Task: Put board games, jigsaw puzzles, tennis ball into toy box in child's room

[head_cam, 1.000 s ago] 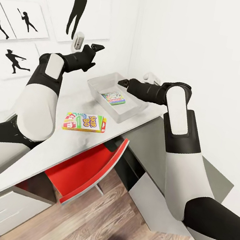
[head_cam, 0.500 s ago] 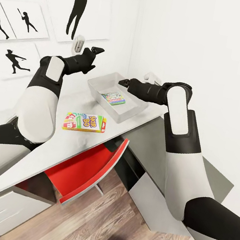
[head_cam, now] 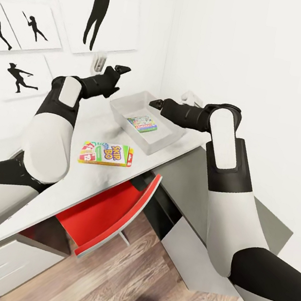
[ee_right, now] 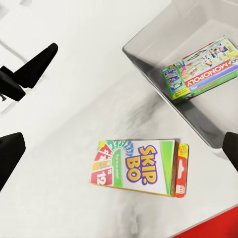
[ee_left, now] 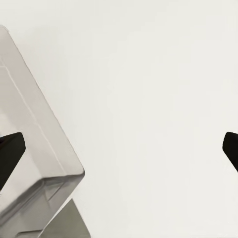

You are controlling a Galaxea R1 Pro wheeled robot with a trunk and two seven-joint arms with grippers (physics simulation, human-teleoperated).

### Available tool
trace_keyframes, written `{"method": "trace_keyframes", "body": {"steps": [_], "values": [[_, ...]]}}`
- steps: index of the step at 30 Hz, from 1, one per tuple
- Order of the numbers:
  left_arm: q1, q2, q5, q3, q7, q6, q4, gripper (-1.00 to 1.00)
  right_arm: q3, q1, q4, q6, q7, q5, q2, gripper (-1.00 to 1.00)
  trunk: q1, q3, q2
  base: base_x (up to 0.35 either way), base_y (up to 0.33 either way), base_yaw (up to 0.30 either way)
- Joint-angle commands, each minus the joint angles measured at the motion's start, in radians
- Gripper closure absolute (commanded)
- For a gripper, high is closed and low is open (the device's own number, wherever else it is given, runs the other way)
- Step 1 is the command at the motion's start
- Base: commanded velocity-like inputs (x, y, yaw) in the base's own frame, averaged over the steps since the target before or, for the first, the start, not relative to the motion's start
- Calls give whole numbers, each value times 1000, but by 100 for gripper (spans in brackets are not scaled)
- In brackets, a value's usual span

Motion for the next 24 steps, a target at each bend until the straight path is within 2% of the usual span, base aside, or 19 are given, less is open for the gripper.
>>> {"method": "trace_keyframes", "body": {"steps": [1, 4, 11, 21, 24], "values": [[6, -1, 0, 7, -3, 9, -1, -100, 0, 2, -1, 2, -11, -10, 0, -100, 1, 0, -2, 0, 0, 0], [15, 0, 0, 7, -3, 13, -1, -100, -2, 4, -1, 2, -11, -10, 0, -100, 1, 4, -2, 0, 0, 0], [26, 41, 0, 7, -1, 84, 0, -100, -6, 7, -1, 4, -11, -10, 0, -100, 1, 15, -2, 0, 0, 0], [47, 140, 2, 7, -2, 126, 0, -100, -7, 7, -8, 6, -13, -10, 0, -100, 1, 31, -2, 0, 0, 0], [49, 163, 2, 7, -3, 129, 0, -100, -8, 7, -8, 6, -13, -10, 0, -100, 1, 36, -2, 0, 0, 0]]}}
